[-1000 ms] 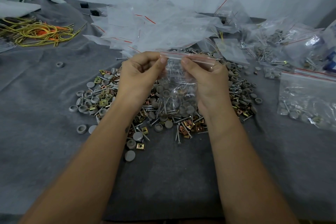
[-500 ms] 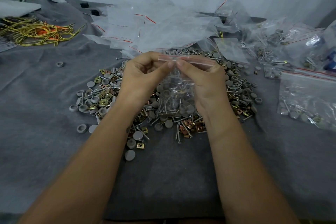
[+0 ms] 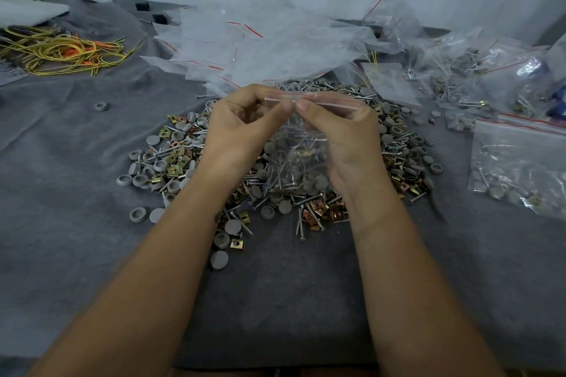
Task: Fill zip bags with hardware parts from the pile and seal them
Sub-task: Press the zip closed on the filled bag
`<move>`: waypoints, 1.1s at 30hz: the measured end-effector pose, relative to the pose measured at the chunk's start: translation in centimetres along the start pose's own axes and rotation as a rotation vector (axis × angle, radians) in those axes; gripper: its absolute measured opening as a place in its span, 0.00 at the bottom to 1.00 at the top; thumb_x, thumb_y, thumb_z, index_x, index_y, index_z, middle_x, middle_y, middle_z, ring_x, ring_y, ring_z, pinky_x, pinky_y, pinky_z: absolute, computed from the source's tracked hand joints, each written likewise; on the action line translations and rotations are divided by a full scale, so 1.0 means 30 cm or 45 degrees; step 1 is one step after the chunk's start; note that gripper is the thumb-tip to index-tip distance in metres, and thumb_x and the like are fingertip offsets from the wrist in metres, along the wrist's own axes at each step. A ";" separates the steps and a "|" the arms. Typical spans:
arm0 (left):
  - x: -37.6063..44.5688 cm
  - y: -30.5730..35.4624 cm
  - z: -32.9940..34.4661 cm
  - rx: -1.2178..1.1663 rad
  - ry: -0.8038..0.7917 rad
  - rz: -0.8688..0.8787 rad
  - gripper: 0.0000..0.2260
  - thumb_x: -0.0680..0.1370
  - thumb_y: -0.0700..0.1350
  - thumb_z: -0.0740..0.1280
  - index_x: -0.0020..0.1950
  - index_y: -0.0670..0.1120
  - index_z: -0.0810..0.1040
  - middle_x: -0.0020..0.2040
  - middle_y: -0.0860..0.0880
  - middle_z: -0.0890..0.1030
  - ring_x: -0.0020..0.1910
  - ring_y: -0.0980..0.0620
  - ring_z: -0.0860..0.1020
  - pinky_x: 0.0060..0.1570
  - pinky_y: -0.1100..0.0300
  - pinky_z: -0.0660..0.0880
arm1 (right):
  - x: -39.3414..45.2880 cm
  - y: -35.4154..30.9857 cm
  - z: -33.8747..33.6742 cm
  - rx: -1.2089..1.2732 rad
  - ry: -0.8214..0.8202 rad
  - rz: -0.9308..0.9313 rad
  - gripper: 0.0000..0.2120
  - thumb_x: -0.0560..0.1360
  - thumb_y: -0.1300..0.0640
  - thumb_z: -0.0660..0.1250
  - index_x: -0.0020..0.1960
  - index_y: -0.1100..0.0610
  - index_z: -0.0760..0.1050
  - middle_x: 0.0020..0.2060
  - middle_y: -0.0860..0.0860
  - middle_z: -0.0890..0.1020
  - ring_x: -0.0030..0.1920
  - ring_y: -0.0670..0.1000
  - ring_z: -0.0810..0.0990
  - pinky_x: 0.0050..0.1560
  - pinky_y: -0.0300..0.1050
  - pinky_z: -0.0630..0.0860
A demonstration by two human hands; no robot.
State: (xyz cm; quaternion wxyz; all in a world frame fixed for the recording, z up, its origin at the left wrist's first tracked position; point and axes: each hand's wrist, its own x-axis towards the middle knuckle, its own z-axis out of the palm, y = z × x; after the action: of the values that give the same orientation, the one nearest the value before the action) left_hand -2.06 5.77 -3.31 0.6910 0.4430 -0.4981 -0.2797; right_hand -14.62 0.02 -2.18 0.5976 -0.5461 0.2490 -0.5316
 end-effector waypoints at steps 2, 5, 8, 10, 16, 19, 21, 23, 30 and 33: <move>0.000 0.001 0.002 -0.026 0.009 -0.008 0.05 0.72 0.40 0.73 0.47 0.44 0.81 0.41 0.40 0.82 0.43 0.44 0.77 0.46 0.56 0.75 | -0.001 0.001 -0.001 0.022 -0.045 0.009 0.05 0.72 0.70 0.69 0.43 0.62 0.81 0.35 0.49 0.84 0.38 0.45 0.82 0.39 0.36 0.77; 0.000 -0.001 0.001 -0.023 0.018 0.018 0.04 0.73 0.38 0.73 0.46 0.43 0.80 0.40 0.49 0.83 0.42 0.47 0.79 0.45 0.58 0.76 | -0.001 0.004 0.000 0.024 -0.065 0.018 0.05 0.74 0.68 0.66 0.46 0.63 0.81 0.40 0.55 0.83 0.41 0.48 0.82 0.40 0.37 0.77; 0.003 -0.004 -0.001 -0.009 -0.005 0.041 0.04 0.74 0.35 0.71 0.46 0.42 0.79 0.38 0.55 0.84 0.40 0.57 0.81 0.44 0.64 0.77 | -0.001 0.006 0.000 -0.004 -0.056 0.008 0.07 0.74 0.69 0.67 0.44 0.59 0.80 0.41 0.57 0.83 0.44 0.52 0.81 0.41 0.38 0.77; 0.003 -0.003 -0.003 0.020 -0.008 0.051 0.04 0.75 0.35 0.71 0.46 0.42 0.80 0.39 0.56 0.84 0.40 0.58 0.81 0.44 0.65 0.77 | -0.001 0.007 -0.001 -0.026 -0.043 -0.003 0.08 0.74 0.68 0.68 0.43 0.57 0.80 0.40 0.55 0.83 0.43 0.52 0.81 0.41 0.38 0.77; 0.010 -0.020 -0.020 -0.025 0.069 0.024 0.03 0.74 0.42 0.73 0.43 0.50 0.83 0.39 0.48 0.81 0.42 0.47 0.76 0.46 0.58 0.75 | 0.004 0.003 -0.014 0.001 0.030 -0.009 0.06 0.74 0.67 0.69 0.44 0.58 0.81 0.34 0.48 0.82 0.35 0.44 0.79 0.39 0.37 0.77; 0.014 -0.022 -0.025 -0.042 0.054 0.058 0.07 0.75 0.39 0.71 0.40 0.50 0.81 0.38 0.51 0.82 0.40 0.51 0.77 0.45 0.62 0.75 | 0.008 0.003 -0.020 0.016 0.045 -0.009 0.04 0.74 0.67 0.70 0.45 0.60 0.81 0.33 0.48 0.82 0.35 0.44 0.78 0.39 0.37 0.76; 0.014 -0.023 -0.026 -0.024 0.005 0.067 0.06 0.76 0.37 0.69 0.41 0.47 0.79 0.39 0.55 0.83 0.41 0.57 0.79 0.46 0.65 0.75 | 0.009 0.004 -0.020 0.009 0.053 -0.004 0.04 0.74 0.67 0.69 0.45 0.61 0.81 0.34 0.49 0.81 0.34 0.45 0.77 0.39 0.38 0.76; 0.014 -0.023 -0.026 -0.004 0.006 0.057 0.05 0.76 0.37 0.69 0.41 0.46 0.78 0.39 0.55 0.83 0.42 0.58 0.80 0.47 0.65 0.75 | 0.009 0.003 -0.020 0.027 0.072 0.017 0.05 0.74 0.66 0.69 0.43 0.59 0.81 0.33 0.50 0.81 0.34 0.46 0.77 0.40 0.38 0.76; 0.014 -0.023 -0.032 0.003 0.122 0.041 0.07 0.79 0.39 0.66 0.42 0.45 0.81 0.38 0.54 0.83 0.40 0.58 0.78 0.46 0.64 0.74 | 0.008 0.008 -0.026 0.085 0.163 0.058 0.06 0.77 0.60 0.68 0.44 0.57 0.83 0.34 0.48 0.84 0.37 0.45 0.80 0.41 0.39 0.78; 0.016 -0.021 -0.031 -0.025 0.162 -0.010 0.08 0.79 0.38 0.65 0.41 0.44 0.78 0.35 0.54 0.81 0.35 0.60 0.76 0.42 0.68 0.72 | 0.004 0.011 -0.025 -0.056 0.120 -0.017 0.08 0.78 0.57 0.67 0.43 0.53 0.84 0.34 0.49 0.84 0.34 0.46 0.78 0.39 0.38 0.76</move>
State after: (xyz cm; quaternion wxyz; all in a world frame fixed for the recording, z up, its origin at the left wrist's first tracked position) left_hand -0.99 5.40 -3.78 0.7243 0.4551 -0.4488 -0.2585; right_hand -15.11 -0.43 -2.67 0.5695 -0.5352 0.2848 -0.5550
